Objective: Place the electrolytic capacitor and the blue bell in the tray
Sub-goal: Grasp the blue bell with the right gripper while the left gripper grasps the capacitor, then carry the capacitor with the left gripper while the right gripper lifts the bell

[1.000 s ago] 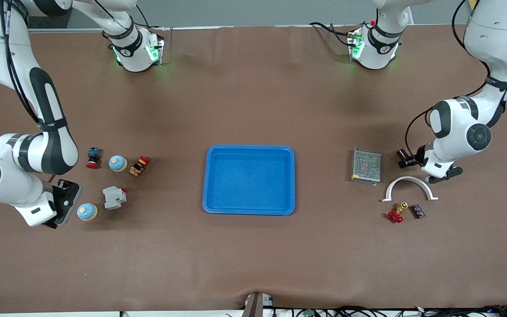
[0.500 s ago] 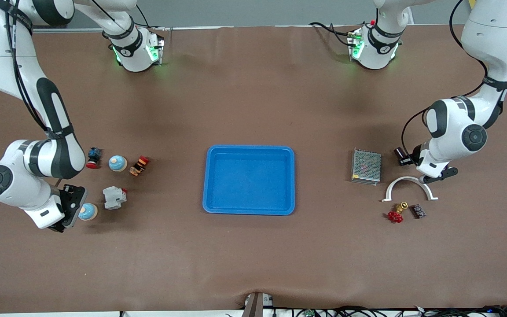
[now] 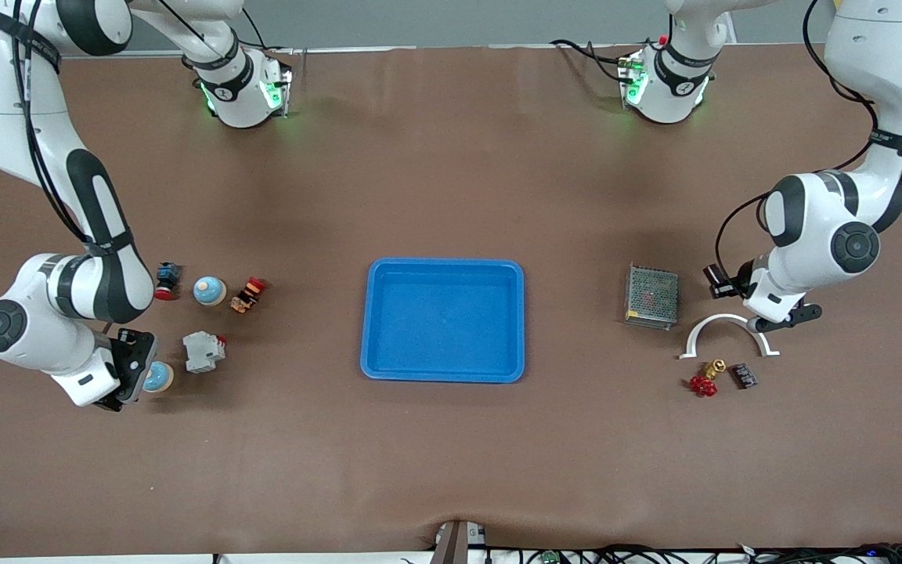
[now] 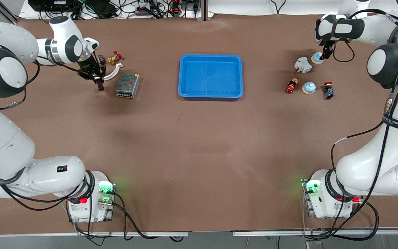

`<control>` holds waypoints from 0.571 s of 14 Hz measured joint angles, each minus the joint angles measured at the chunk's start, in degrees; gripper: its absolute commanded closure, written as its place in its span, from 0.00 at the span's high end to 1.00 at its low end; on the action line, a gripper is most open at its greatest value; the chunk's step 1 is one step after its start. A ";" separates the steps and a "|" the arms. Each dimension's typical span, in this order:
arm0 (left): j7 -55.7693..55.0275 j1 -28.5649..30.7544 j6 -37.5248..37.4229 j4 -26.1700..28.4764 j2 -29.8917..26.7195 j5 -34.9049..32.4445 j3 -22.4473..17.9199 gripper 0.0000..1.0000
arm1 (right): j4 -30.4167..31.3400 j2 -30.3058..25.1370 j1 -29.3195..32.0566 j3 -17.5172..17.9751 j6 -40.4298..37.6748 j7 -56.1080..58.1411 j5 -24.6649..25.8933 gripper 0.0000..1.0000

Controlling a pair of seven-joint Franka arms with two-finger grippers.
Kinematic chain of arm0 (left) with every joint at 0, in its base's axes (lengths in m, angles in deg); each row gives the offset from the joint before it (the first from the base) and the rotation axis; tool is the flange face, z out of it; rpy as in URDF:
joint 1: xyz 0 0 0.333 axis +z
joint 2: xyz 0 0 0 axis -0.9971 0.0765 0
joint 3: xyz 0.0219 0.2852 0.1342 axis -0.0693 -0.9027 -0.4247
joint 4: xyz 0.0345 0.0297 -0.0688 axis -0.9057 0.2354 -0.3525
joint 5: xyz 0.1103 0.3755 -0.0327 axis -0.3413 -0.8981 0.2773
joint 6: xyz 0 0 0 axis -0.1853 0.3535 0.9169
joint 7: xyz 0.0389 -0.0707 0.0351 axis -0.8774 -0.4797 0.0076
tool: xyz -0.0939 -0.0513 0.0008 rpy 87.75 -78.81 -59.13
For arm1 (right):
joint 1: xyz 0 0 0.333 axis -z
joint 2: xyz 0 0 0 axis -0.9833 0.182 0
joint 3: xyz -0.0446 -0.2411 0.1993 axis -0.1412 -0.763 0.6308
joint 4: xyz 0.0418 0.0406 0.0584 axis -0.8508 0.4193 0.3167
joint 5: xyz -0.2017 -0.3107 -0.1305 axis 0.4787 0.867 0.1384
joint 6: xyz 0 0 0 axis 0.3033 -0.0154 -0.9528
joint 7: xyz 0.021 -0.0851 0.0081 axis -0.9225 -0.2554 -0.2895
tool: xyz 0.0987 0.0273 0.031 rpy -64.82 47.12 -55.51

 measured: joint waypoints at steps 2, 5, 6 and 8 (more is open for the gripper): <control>-1.29 -0.02 -1.70 -1.98 -0.39 0.00 2.47 0.00 | 0.00 0.57 0.00 0.01 0.03 0.52 -0.74 1.00; -8.97 -0.18 -6.48 -6.62 -0.52 0.00 8.00 0.00 | 0.00 1.04 0.00 0.02 0.47 0.61 -0.95 1.00; -12.45 -0.51 -7.65 -8.17 -0.52 0.00 9.98 0.00 | 0.00 1.29 0.05 0.02 0.63 0.61 -0.97 1.00; -19.22 -2.37 -8.61 -10.67 -0.48 0.00 12.88 0.00 | 0.01 1.98 0.39 0.02 1.41 0.88 -0.98 1.00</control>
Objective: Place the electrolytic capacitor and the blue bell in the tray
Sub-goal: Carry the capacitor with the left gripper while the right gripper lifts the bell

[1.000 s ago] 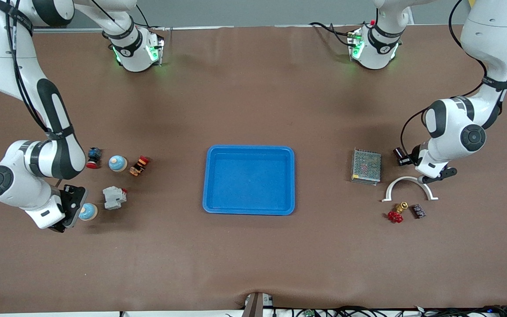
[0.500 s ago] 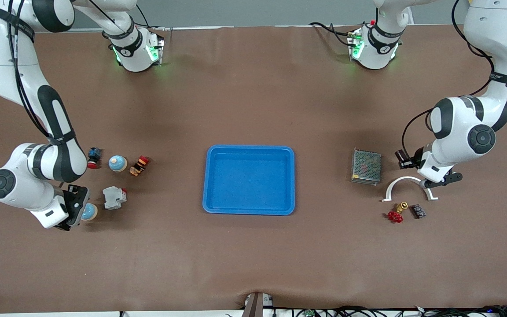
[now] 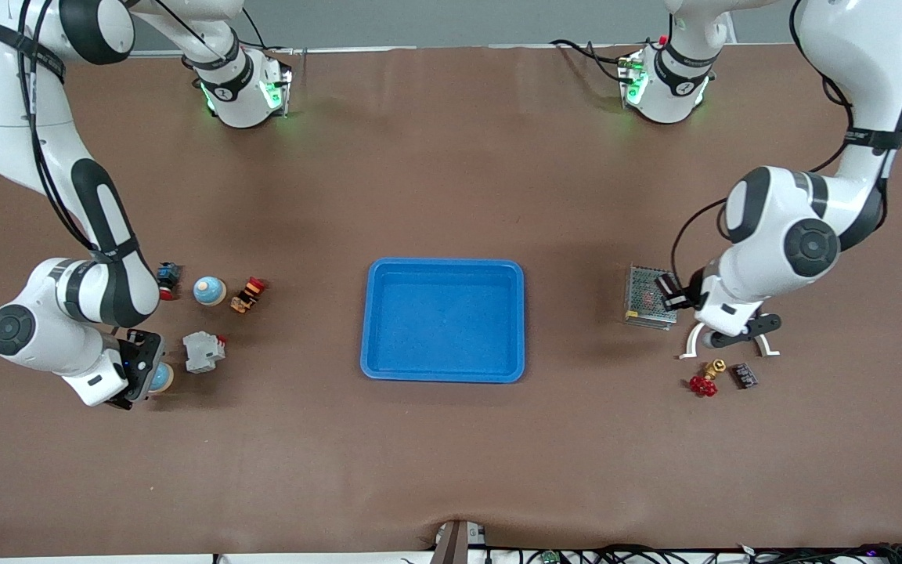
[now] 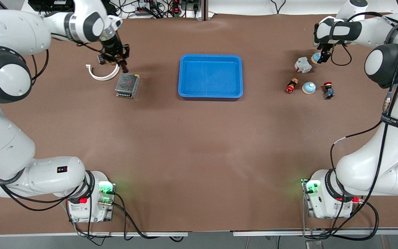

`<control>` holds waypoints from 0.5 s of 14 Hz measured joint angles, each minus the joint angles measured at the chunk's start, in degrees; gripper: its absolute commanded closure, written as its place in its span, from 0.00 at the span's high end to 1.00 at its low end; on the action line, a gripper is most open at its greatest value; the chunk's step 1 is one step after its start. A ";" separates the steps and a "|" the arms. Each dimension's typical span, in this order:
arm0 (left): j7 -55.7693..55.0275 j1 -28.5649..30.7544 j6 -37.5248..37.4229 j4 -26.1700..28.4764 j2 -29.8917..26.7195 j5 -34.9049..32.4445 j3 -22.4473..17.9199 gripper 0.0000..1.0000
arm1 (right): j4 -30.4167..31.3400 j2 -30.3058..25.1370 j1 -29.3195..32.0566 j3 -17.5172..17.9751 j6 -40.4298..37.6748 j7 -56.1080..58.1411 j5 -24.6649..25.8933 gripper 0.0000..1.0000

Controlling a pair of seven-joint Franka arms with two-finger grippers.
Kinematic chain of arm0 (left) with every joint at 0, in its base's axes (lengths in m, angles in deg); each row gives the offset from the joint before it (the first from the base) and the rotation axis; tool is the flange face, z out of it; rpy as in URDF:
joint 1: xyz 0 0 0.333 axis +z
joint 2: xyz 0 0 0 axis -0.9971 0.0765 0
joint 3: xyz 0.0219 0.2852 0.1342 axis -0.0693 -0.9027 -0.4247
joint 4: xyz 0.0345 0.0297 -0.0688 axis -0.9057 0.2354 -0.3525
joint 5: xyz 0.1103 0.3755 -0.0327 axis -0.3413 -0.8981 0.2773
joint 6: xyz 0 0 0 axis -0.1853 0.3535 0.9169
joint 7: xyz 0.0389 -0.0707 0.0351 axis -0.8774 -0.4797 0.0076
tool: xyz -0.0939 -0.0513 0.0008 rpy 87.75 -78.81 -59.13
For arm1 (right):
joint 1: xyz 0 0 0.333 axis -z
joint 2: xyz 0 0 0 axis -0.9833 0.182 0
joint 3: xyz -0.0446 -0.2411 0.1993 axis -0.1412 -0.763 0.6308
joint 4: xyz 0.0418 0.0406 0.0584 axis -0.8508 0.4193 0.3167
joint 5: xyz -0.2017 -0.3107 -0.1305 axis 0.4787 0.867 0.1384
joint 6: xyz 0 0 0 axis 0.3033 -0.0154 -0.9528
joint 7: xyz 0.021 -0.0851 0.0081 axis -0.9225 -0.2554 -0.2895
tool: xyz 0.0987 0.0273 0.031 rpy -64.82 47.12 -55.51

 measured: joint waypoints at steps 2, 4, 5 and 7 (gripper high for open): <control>-7.01 -4.29 -0.30 -2.30 0.79 0.00 0.67 0.00 | 0.00 0.62 0.25 0.00 0.96 0.35 -0.02 1.00; -13.67 -8.84 -0.30 -5.34 3.04 0.00 0.75 0.00 | 0.00 0.89 0.25 0.06 1.21 0.52 -0.04 1.00; -16.33 -10.72 -0.30 -7.01 4.45 0.00 0.77 0.00 | 0.00 0.98 0.26 0.08 1.21 0.55 -0.13 1.00; -20.86 -14.18 -0.29 -10.66 7.57 0.00 0.78 0.00 | 0.00 1.12 0.26 0.08 1.21 0.85 -1.45 1.00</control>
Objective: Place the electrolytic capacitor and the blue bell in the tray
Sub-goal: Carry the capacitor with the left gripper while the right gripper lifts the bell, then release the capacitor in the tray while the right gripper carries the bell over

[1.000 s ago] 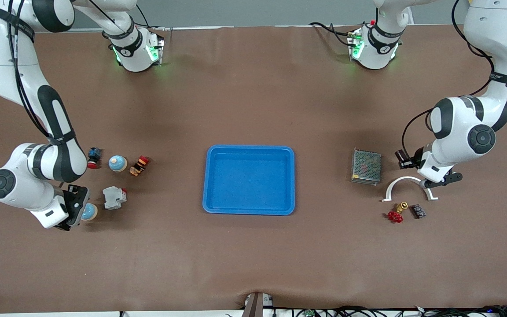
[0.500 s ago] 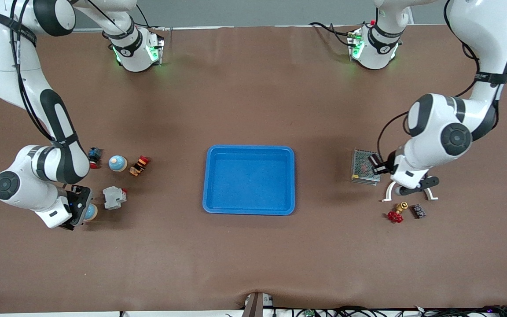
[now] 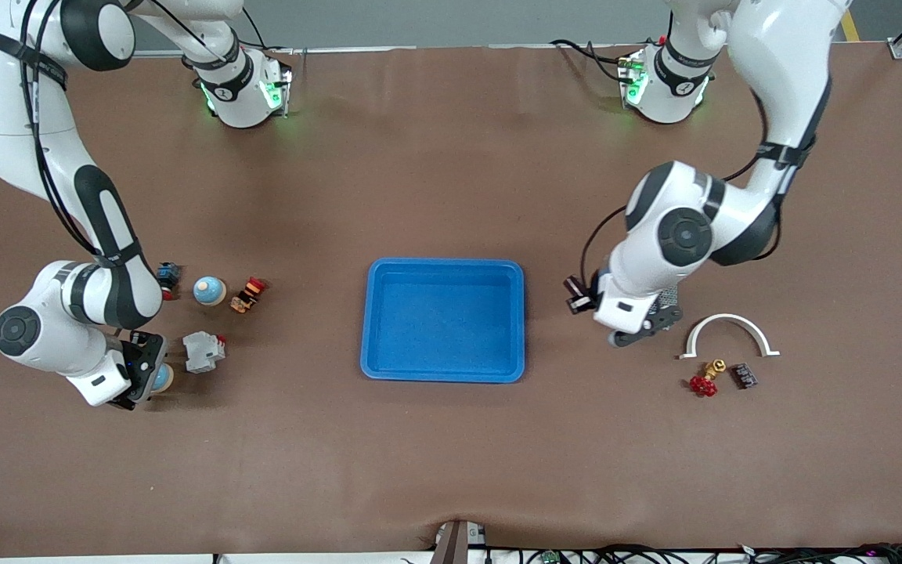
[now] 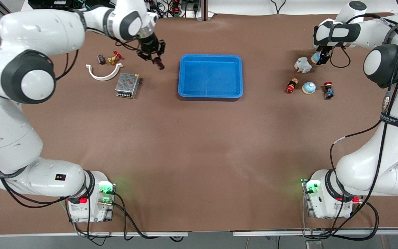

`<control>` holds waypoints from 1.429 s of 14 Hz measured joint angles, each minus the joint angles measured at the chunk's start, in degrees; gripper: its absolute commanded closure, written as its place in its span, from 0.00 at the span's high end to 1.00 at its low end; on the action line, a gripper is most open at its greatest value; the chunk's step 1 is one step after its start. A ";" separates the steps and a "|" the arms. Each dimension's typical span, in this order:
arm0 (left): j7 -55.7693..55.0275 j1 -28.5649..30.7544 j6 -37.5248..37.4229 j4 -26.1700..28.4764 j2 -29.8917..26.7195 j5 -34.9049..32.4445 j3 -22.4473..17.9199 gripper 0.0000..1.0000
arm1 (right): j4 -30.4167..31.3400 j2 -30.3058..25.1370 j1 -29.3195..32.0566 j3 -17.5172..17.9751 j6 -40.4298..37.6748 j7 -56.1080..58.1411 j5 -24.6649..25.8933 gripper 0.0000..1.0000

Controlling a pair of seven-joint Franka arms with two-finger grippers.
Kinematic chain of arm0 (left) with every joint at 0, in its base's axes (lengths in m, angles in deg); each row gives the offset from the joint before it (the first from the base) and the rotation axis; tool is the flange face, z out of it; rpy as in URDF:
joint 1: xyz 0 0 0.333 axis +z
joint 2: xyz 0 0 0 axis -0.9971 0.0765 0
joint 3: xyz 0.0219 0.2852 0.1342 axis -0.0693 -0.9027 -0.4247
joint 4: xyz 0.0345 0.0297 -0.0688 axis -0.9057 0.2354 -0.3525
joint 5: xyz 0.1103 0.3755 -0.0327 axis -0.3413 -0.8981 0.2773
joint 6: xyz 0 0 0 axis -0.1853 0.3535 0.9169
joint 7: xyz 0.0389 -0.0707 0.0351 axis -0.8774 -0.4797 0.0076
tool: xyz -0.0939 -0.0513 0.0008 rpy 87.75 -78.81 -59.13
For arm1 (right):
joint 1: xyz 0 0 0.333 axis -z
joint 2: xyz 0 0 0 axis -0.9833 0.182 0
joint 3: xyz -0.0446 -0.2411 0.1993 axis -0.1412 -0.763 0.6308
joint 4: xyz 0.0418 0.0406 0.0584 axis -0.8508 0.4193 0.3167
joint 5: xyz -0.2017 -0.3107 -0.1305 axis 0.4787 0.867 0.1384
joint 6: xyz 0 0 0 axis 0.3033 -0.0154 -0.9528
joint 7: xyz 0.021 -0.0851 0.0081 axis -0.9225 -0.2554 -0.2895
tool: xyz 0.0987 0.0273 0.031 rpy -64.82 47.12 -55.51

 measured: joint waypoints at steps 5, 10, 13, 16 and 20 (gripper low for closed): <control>-10.75 -8.80 0.04 -9.26 8.34 0.00 -0.26 0.00 | 0.00 0.35 0.01 0.00 0.00 0.15 -0.77 0.95; -15.45 -11.51 0.44 -11.54 12.94 0.00 -0.41 0.00 | 0.00 0.36 0.01 0.00 0.01 0.16 -0.89 0.55; -18.66 -13.26 1.64 -11.69 15.22 -0.14 -1.25 0.00 | -0.09 0.35 0.02 0.00 0.01 0.16 -0.95 0.54; -22.58 -15.92 2.01 -11.90 16.59 -1.11 -3.65 0.00 | -0.23 0.35 0.02 0.02 0.01 0.15 -1.03 0.54; -23.90 -16.11 2.01 -11.96 17.34 -1.19 -4.59 0.60 | -2.33 -0.04 0.01 0.48 -3.00 -0.79 -1.13 0.54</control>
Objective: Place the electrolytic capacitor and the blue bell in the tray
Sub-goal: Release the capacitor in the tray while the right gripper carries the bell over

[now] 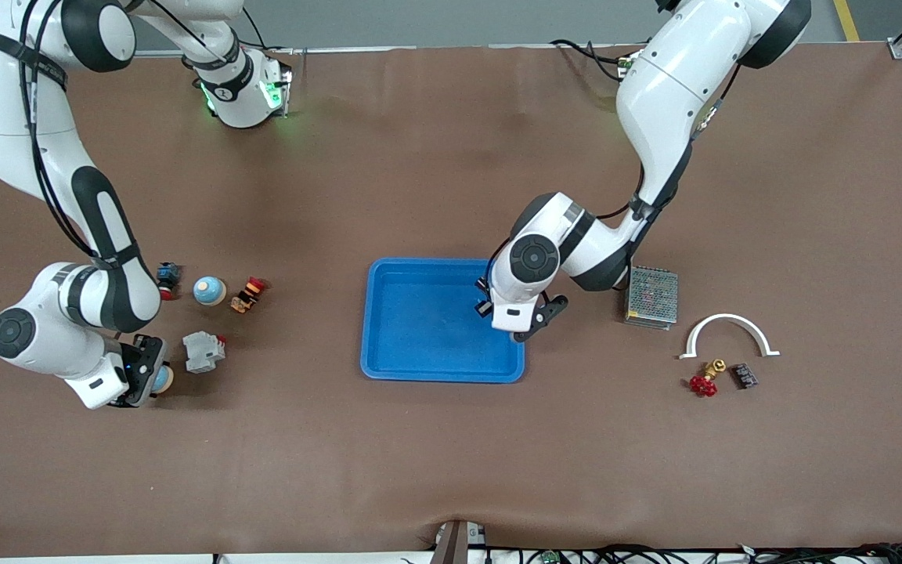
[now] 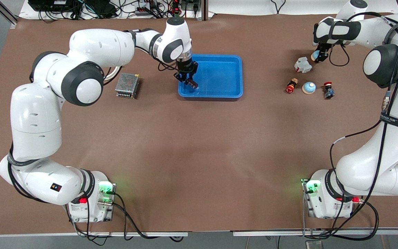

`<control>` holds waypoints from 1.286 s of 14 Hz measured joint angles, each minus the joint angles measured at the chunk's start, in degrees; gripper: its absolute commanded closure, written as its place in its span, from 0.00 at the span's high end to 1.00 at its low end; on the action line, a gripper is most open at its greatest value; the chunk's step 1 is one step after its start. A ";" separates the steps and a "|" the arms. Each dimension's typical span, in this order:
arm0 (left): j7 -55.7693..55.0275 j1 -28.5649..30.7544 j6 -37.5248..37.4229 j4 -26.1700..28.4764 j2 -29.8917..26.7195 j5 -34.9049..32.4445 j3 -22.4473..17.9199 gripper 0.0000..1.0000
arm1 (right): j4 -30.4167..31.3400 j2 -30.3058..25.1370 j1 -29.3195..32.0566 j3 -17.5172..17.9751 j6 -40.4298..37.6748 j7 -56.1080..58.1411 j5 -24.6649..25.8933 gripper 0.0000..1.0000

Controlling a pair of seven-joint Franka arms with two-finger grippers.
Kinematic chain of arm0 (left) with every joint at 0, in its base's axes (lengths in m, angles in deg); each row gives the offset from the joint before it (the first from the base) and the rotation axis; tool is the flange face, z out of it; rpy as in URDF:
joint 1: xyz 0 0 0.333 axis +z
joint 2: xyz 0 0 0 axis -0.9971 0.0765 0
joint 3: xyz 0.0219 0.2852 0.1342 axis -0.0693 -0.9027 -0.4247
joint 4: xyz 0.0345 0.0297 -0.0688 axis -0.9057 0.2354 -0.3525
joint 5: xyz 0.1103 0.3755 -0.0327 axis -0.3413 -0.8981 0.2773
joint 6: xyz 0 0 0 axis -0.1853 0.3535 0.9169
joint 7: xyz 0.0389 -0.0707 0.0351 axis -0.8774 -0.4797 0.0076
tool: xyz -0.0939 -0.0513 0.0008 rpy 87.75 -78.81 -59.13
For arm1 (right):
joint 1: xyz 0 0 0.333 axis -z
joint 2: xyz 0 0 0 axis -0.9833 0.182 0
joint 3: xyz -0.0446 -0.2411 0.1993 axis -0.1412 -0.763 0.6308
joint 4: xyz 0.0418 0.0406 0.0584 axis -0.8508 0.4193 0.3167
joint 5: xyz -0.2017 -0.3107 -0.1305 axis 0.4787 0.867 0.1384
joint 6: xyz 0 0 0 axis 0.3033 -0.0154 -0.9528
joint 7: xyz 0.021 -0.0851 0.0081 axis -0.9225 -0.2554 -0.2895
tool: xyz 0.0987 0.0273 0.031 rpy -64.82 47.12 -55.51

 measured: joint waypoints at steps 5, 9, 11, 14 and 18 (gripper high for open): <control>-0.01 0.00 0.04 -0.64 0.17 0.00 -0.42 1.00 | -8.52 -3.86 -2.21 0.78 -18.35 -11.19 -0.03 0.53; -0.01 0.39 0.03 -1.83 -0.16 -1.06 -0.75 1.00 | -9.86 -11.76 -10.44 1.10 -31.55 -33.68 0.00 0.52; -0.01 0.90 0.02 -2.24 -0.78 -2.40 -1.00 1.00 | -9.84 -14.19 -14.88 1.21 -35.26 -45.17 -0.02 0.52; 0.00 2.82 0.00 -2.91 -2.56 -6.37 -1.92 1.00 | -9.84 -15.38 -21.07 1.30 -36.91 -62.43 -0.12 0.52; 1.84 8.50 -0.10 -3.11 -5.41 -13.12 -2.22 1.00 | -9.50 -15.38 -28.30 1.33 -35.54 -85.11 -3.28 0.52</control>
